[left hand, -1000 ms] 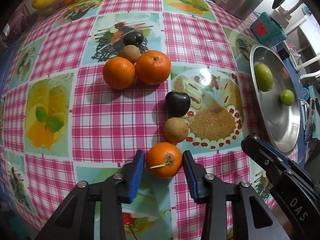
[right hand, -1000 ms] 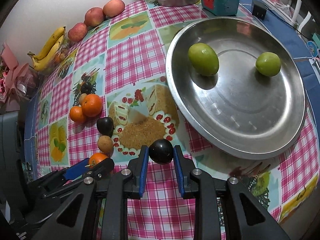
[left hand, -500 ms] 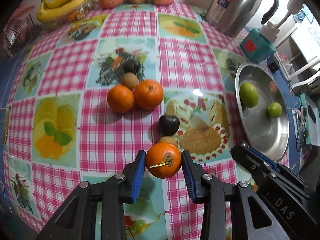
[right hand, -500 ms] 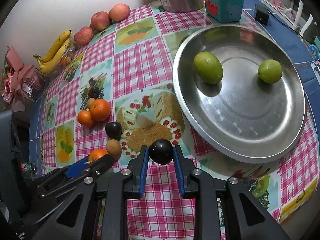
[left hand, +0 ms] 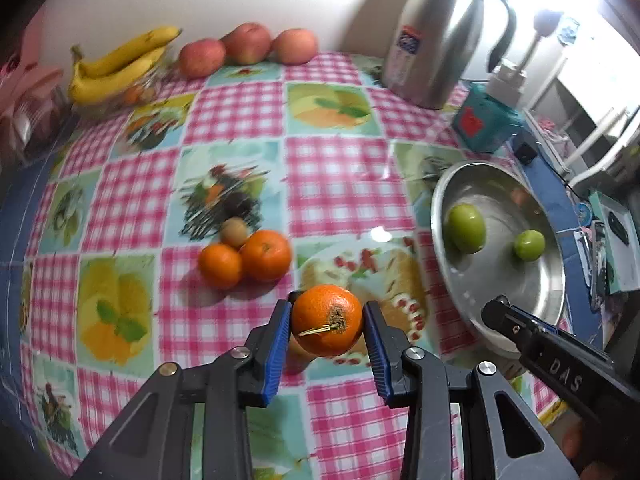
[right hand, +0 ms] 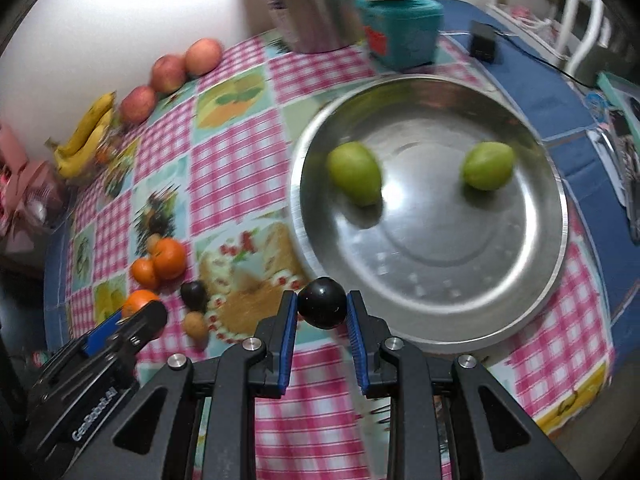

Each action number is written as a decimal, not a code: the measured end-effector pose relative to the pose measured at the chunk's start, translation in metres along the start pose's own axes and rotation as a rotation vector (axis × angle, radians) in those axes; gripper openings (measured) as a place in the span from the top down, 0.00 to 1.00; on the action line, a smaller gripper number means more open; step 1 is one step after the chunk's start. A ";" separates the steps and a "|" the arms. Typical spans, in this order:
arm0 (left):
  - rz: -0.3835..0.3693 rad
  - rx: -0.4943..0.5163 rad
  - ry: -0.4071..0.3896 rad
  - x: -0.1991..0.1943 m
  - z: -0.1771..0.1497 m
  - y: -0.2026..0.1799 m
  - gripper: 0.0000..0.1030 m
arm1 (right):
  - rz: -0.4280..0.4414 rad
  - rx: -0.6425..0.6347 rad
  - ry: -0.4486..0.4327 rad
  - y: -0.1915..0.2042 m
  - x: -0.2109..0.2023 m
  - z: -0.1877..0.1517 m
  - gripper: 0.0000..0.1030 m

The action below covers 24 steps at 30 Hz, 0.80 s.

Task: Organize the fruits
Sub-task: 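Carry the tangerine into the bowl with the left tool while the right tool drops the plum there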

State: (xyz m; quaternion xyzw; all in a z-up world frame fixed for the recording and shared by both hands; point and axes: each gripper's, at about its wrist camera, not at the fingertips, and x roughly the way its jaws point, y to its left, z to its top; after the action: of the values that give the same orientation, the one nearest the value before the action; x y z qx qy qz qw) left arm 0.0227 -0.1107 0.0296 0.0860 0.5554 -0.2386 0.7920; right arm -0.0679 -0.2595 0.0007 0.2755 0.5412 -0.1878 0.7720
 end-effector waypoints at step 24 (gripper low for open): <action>-0.045 0.272 -0.025 0.046 0.014 -0.121 0.62 | -0.108 0.283 -0.029 -0.093 0.000 0.026 0.75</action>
State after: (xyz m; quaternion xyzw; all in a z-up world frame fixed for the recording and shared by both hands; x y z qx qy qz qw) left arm -0.0111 -0.2346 0.0082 0.1771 0.5100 -0.3302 0.7743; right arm -0.1038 -0.3480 -0.0133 0.3494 0.5121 -0.3076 0.7219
